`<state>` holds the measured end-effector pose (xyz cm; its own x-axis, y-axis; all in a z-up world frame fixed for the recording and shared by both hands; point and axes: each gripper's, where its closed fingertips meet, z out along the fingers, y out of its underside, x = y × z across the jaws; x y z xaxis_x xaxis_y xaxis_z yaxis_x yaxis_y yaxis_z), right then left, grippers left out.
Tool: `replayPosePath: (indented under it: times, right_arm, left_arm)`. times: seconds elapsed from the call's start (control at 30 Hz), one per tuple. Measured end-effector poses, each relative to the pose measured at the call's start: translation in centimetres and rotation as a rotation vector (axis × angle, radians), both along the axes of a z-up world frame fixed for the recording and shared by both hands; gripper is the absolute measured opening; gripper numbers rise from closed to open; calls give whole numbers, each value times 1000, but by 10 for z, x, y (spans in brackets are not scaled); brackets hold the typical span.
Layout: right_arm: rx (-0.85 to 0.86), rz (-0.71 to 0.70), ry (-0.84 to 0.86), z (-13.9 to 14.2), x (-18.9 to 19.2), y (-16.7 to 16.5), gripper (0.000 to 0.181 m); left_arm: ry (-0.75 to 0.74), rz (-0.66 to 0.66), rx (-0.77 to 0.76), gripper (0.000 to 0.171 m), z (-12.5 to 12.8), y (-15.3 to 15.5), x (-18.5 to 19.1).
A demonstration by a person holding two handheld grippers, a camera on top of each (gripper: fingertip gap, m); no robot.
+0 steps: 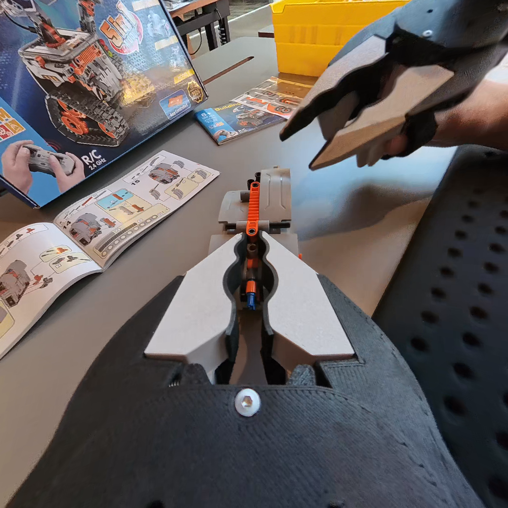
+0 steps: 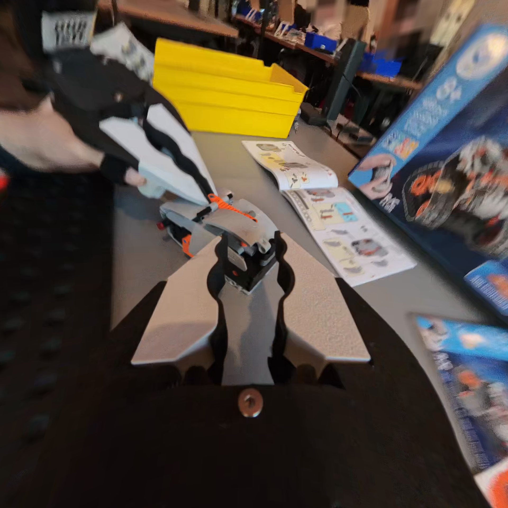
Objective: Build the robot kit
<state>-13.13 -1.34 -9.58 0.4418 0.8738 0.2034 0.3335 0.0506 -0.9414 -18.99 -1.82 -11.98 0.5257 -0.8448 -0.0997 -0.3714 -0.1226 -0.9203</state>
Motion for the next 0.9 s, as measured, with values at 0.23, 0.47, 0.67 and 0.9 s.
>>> replayPosePath:
  times: [0.23,0.47,0.67,0.9]
  right_arm:
    - [4,105,-125,-13,-13,9,44]
    - [187,82,-287,-22,-13,10,16]
    - [223,43,-335,-25,-11,9,14]
    - [249,24,-333,-23,-11,9,15]
  left_arm:
    - [-38,-14,-23,6,0,0,0]
    - [-26,10,0,6,0,2,-2]
    - [-4,26,22,6,0,2,-2]
    - [-9,26,19,6,0,2,-2]
